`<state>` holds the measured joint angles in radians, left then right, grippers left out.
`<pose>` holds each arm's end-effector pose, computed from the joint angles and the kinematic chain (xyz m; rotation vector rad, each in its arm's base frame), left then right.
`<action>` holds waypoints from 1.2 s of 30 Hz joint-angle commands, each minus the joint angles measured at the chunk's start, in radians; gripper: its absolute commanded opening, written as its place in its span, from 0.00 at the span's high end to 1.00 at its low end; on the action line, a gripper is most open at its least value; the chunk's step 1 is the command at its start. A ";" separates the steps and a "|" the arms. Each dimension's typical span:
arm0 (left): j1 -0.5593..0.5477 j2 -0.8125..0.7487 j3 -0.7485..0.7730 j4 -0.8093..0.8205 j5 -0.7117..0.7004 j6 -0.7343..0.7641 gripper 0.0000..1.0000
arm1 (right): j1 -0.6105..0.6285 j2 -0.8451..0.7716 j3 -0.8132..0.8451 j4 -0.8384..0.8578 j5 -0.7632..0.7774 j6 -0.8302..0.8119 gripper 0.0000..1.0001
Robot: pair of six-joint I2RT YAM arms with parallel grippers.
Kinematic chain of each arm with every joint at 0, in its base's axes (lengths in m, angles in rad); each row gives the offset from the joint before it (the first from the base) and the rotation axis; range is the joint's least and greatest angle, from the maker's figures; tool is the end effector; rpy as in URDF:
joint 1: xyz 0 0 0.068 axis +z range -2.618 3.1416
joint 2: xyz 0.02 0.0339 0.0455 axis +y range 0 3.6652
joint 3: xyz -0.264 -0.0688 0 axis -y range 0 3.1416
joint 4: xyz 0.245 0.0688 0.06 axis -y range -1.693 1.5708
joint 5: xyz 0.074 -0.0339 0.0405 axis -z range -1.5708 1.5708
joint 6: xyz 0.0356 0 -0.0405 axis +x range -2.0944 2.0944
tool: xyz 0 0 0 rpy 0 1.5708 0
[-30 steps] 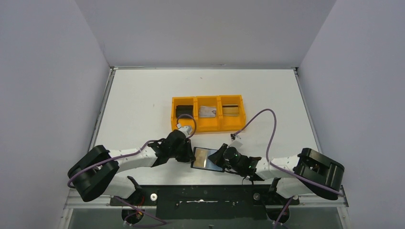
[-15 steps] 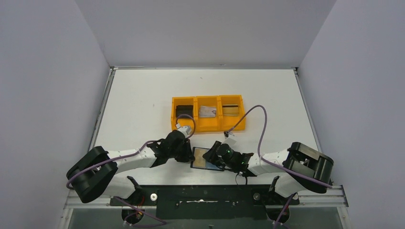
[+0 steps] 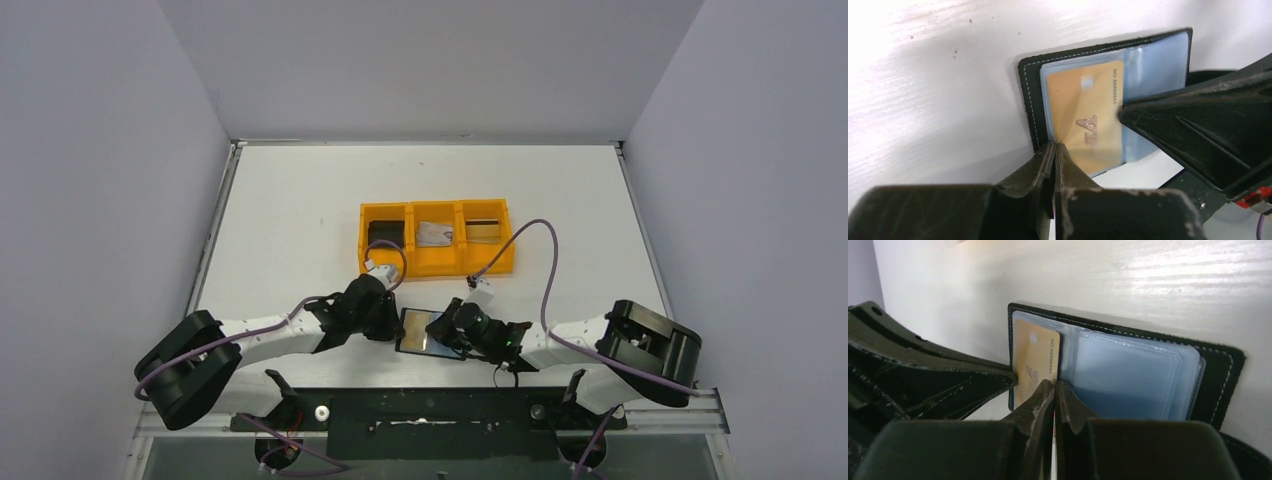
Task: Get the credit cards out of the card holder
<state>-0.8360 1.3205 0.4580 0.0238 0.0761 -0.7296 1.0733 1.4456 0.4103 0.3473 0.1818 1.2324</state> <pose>0.1540 -0.1745 0.1408 0.1740 2.5634 -0.7639 0.1239 0.2147 0.1261 0.3004 2.4383 0.9691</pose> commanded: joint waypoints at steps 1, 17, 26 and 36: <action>0.001 -0.029 -0.011 -0.011 -0.045 -0.004 1.00 | -0.004 -0.091 -0.054 0.140 -0.070 -0.001 1.00; 0.003 -0.077 -0.004 -0.027 -0.026 -0.019 1.00 | -0.029 -0.108 -0.049 0.076 -0.090 -0.003 0.79; 0.002 -0.115 -0.056 0.025 -0.009 -0.073 1.00 | 0.009 0.028 0.090 -0.080 -0.067 -0.024 0.71; 0.003 -0.142 -0.086 0.008 -0.060 -0.100 0.86 | 0.055 0.035 0.215 -0.304 0.045 -0.072 0.64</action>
<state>-0.8360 1.2129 0.3790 0.0139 0.0559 -0.8127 1.1084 1.4792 0.5476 0.1680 0.1421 1.2072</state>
